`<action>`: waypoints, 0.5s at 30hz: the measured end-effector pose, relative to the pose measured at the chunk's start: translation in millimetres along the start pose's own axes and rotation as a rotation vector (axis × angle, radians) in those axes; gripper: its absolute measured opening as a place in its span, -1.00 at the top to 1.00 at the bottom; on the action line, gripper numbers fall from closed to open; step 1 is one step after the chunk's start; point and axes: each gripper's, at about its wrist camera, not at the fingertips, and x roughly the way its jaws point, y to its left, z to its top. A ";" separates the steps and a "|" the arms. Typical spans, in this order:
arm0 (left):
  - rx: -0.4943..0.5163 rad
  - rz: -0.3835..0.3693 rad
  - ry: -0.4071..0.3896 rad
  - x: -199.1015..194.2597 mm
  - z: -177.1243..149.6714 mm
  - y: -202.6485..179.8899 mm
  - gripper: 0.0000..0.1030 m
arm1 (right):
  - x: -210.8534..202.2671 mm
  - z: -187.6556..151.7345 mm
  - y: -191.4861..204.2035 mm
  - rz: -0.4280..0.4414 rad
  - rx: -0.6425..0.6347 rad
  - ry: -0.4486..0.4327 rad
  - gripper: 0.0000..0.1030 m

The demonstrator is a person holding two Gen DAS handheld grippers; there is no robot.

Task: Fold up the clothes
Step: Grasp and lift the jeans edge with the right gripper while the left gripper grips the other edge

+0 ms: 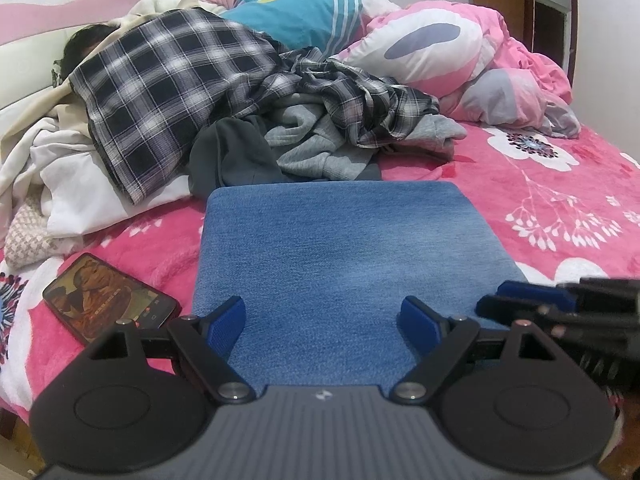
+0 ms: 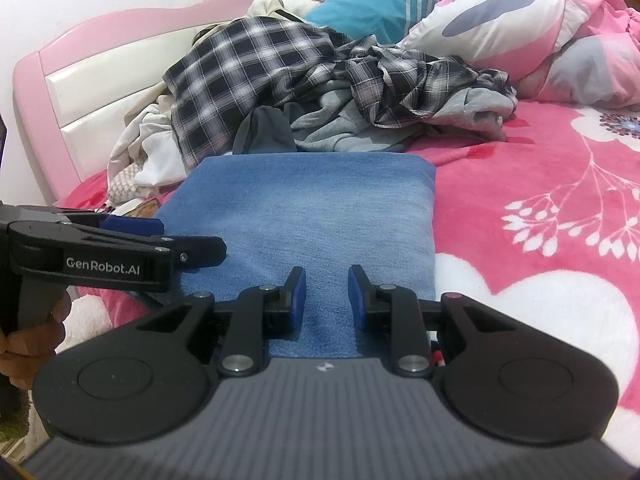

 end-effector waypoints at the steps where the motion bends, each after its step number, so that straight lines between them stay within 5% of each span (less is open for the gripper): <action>1: -0.004 -0.009 -0.002 -0.6 -0.2 1.9 -0.67 | -1.6 9.2 -4.1 0.011 0.024 0.021 0.44; 4: -0.010 -0.037 -0.010 -2.1 -1.4 7.3 -0.67 | -26.8 43.3 -32.3 -0.002 0.160 -0.067 0.04; 7: -0.006 -0.043 -0.020 -2.1 -2.3 7.8 -0.69 | -47.4 64.6 -69.3 -0.032 0.310 -0.111 -0.06; 15: -0.015 -0.103 -0.055 -10.2 -6.9 17.3 -0.70 | -44.7 8.9 -94.8 0.153 0.538 0.110 -0.08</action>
